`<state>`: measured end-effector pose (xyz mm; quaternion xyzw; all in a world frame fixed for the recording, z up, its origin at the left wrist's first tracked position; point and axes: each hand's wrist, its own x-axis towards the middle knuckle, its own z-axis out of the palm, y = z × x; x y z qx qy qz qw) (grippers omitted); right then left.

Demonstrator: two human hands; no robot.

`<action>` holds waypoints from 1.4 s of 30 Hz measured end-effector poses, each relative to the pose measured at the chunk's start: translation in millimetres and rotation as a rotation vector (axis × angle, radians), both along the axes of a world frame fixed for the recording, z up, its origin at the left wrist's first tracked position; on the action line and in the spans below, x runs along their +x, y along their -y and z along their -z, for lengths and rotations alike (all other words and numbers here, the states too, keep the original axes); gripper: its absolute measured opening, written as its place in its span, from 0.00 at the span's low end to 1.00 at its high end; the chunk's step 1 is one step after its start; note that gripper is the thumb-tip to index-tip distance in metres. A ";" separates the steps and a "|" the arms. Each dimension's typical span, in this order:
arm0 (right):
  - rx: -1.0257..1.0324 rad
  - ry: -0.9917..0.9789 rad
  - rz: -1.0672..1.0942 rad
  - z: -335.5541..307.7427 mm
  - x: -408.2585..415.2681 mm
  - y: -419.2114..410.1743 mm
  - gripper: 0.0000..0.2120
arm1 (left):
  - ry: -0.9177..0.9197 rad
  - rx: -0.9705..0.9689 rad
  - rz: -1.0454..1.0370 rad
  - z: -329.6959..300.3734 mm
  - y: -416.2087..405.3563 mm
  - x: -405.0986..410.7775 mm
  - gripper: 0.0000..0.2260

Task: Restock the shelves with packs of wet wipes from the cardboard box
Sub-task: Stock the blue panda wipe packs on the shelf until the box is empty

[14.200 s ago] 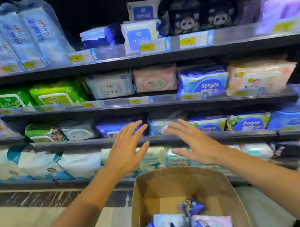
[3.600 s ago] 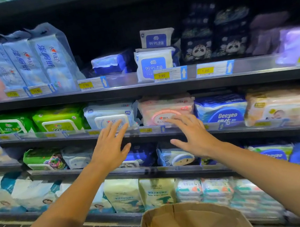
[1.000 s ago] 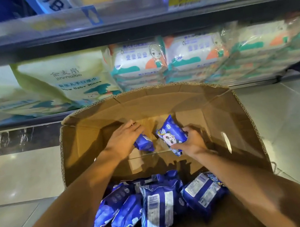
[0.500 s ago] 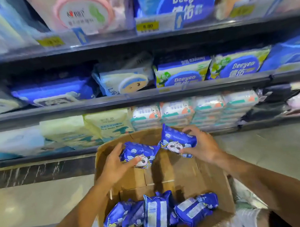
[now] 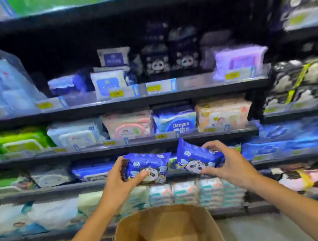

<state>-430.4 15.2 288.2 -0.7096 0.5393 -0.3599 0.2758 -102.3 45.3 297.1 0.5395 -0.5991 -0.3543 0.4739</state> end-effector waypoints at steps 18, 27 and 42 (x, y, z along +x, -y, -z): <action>-0.462 -0.156 0.057 -212.8 -34.9 71.3 0.28 | 0.034 -0.300 -0.013 -185.6 81.7 -40.4 0.22; -0.425 -0.353 0.127 -246.8 -14.8 191.1 0.31 | 0.053 -0.364 -0.038 -220.1 150.8 -40.8 0.29; -0.128 -1.016 0.245 -240.6 5.0 244.5 0.30 | 0.122 -0.230 -0.031 -232.6 208.8 -66.1 0.24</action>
